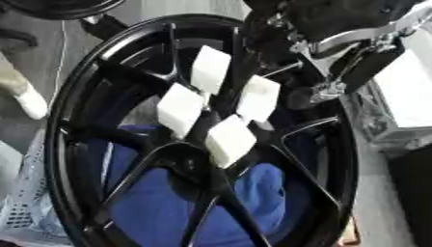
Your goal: Pull the pin out of the wheel hub.
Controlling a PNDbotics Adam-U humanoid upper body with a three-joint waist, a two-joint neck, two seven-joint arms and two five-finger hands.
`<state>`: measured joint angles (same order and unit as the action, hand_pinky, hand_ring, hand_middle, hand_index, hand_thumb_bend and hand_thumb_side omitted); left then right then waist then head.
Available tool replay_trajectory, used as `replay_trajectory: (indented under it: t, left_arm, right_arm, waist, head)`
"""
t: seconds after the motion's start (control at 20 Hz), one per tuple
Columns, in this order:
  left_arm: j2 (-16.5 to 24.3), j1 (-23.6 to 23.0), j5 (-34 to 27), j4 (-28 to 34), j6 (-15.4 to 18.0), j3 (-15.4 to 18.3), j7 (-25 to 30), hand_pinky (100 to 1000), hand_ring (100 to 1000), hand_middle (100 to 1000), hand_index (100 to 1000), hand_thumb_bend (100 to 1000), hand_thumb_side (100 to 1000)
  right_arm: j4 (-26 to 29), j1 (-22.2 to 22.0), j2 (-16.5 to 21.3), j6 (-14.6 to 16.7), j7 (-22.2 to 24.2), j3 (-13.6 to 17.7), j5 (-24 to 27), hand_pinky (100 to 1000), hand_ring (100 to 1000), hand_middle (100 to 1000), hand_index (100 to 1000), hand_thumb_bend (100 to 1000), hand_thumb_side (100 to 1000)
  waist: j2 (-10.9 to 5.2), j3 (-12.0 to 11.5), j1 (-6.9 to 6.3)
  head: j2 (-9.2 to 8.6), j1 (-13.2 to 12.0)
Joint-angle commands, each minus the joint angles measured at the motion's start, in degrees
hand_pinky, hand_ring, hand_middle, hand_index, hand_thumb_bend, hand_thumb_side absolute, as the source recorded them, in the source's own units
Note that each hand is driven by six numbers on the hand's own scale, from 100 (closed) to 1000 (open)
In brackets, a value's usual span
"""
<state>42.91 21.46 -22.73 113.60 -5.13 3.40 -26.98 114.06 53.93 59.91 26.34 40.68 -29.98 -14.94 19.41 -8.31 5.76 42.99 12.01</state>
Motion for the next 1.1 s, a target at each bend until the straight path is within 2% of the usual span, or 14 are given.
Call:
replay_trajectory:
  t: [0.05, 0.55, 1.1]
  left_arm:
    - [1.3, 0.3, -0.3, 1.0, 0.0, 0.4, 0.1, 760, 697, 755, 750, 265, 846]
    - [1.1, 0.3, -0.4, 1.0, 0.0, 0.5, 0.0, 760, 698, 756, 747, 262, 851]
    - [0.9, 0.2, -0.5, 1.0, 0.1, 0.5, 0.0, 760, 698, 757, 746, 256, 860]
  right_arm:
    - [0.5, 0.8, 0.4, -0.1, 0.8, 0.2, 0.7, 857, 841, 769, 842, 374, 100]
    - [0.5, -0.8, 0.2, -1.4, 2.1, -0.6, -1.0, 855, 839, 763, 836, 374, 100]
    - [0.5, -0.5, -1.0, -2.5, 3.0, -1.8, -1.1, 850, 833, 754, 832, 362, 100]
  waist:
    - [-0.93, -0.2, -0.44]
    - [-0.39, -0.5, -0.55]
    - [0.02, -0.6, -0.70]
  head:
    - [0.17, 0.1]
    - [0.12, 0.3]
    - [-0.40, 0.4]
